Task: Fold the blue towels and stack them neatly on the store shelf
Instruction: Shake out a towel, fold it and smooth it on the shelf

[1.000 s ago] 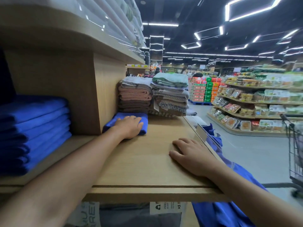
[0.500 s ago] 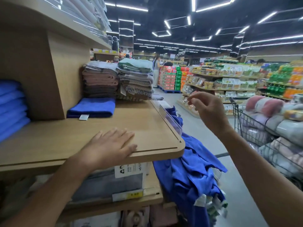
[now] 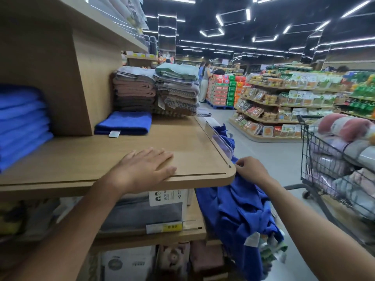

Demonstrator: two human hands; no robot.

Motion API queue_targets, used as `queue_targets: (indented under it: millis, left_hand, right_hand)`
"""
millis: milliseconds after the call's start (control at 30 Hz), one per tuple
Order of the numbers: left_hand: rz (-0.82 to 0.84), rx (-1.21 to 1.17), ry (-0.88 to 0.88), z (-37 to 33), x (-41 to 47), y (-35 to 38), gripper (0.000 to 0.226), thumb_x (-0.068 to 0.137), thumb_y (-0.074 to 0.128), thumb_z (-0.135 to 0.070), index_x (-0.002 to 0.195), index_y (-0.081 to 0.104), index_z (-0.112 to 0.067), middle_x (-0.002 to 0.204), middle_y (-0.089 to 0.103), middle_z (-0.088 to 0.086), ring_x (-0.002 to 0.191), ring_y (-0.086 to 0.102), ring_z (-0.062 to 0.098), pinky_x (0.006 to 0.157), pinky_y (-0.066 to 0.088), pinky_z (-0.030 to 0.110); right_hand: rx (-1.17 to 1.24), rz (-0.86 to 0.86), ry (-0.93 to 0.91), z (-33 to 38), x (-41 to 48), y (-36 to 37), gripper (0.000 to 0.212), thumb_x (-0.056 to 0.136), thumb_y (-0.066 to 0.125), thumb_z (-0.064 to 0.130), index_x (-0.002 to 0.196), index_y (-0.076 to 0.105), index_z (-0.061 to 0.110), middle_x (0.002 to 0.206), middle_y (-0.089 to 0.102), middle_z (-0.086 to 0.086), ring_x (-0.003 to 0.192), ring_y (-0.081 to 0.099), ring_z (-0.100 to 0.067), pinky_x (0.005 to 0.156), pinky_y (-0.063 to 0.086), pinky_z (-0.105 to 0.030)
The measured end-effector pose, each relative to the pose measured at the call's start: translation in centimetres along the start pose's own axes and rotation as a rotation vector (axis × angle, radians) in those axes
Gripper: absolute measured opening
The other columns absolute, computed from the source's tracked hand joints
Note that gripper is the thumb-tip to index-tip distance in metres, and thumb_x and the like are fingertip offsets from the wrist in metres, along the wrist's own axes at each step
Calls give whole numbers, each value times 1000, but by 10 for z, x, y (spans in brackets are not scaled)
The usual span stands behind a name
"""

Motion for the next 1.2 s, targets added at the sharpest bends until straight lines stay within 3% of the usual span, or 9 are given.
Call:
queue_targets:
  millis: [167, 267, 333, 567, 767, 867, 1000, 1133, 1200]
  left_hand:
    - [-1, 1, -2, 2, 2, 1, 68, 92, 15, -78, 154, 7, -54, 165, 3, -25, 152, 2, 2, 124, 2, 43]
    - [9, 1, -10, 2, 3, 2, 67, 91, 15, -79, 154, 7, -55, 165, 3, -25, 152, 2, 2, 124, 2, 43]
    - [7, 2, -12, 3, 3, 1, 68, 91, 15, -79, 154, 7, -55, 165, 4, -25, 152, 2, 2, 124, 3, 43]
    - [7, -37, 1, 4, 4, 2, 83, 76, 7, -88, 153, 8, -56, 164, 4, -28, 151, 2, -1, 124, 2, 42]
    - [-31, -45, 3, 4, 3, 0, 77, 82, 14, -86, 153, 11, -56, 163, 8, -28, 151, 5, -1, 124, 5, 43]
    - [-124, -73, 5, 2, -2, -10, 67, 85, 30, -83, 147, 30, -56, 157, 32, -26, 145, 30, 3, 119, 25, 41]
    - [-409, -644, 105, -17, -14, -43, 29, 92, 59, -59, 118, 66, -47, 114, 70, -22, 106, 64, 0, 82, 51, 24]
    - [-322, -1160, 195, -65, -2, -63, 50, 86, 73, -45, 130, 58, -27, 120, 68, -13, 110, 65, 5, 82, 53, 21]
    - [-385, -1296, 194, -79, 3, -75, 34, 89, 74, -28, 120, 63, -19, 113, 73, -5, 105, 68, 8, 82, 54, 21]
  right_hand:
    - [397, 241, 114, 9, 5, 4, 34, 95, 61, 37, 74, 66, 10, 66, 68, 0, 58, 61, -22, 54, 49, -27]
    - [49, 45, 77, 3, 15, -11, 14, 91, 62, 31, 95, 65, 18, 95, 71, -2, 85, 69, -29, 77, 58, -39]
    - [-164, 113, 122, -7, 14, -1, 29, 89, 64, 37, 102, 64, 12, 104, 69, -8, 95, 66, -31, 84, 54, -41]
    - [-81, -36, 71, 7, 22, -29, 27, 95, 50, 34, 88, 71, 20, 90, 71, -1, 84, 64, -25, 81, 55, -40]
    - [715, -9, 59, 56, 19, -78, 23, 104, 44, 14, 87, 56, 5, 83, 55, -16, 71, 54, -25, 65, 43, -40]
    - [1171, 165, 64, 89, 1, -93, 19, 105, 42, 12, 95, 57, 4, 79, 58, -10, 67, 56, -19, 60, 46, -28]
    - [1279, 158, -67, 148, -27, -122, 18, 107, 45, 17, 95, 57, 11, 77, 56, -2, 56, 54, -10, 47, 42, -18]
    - [1402, 282, -247, 223, -60, -132, 17, 107, 45, 12, 94, 55, 11, 79, 67, -5, 59, 66, -13, 53, 57, -22]
    - [1404, 436, -352, 256, -78, -131, 17, 106, 47, 10, 92, 56, 10, 80, 74, -7, 71, 73, -21, 70, 64, -32]
Point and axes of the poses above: each hand's wrist, its own x-axis towards the middle knuckle, its own y-axis out of the palm, z = x × y, the point moved 8 cm from there along x, towards the middle knuckle
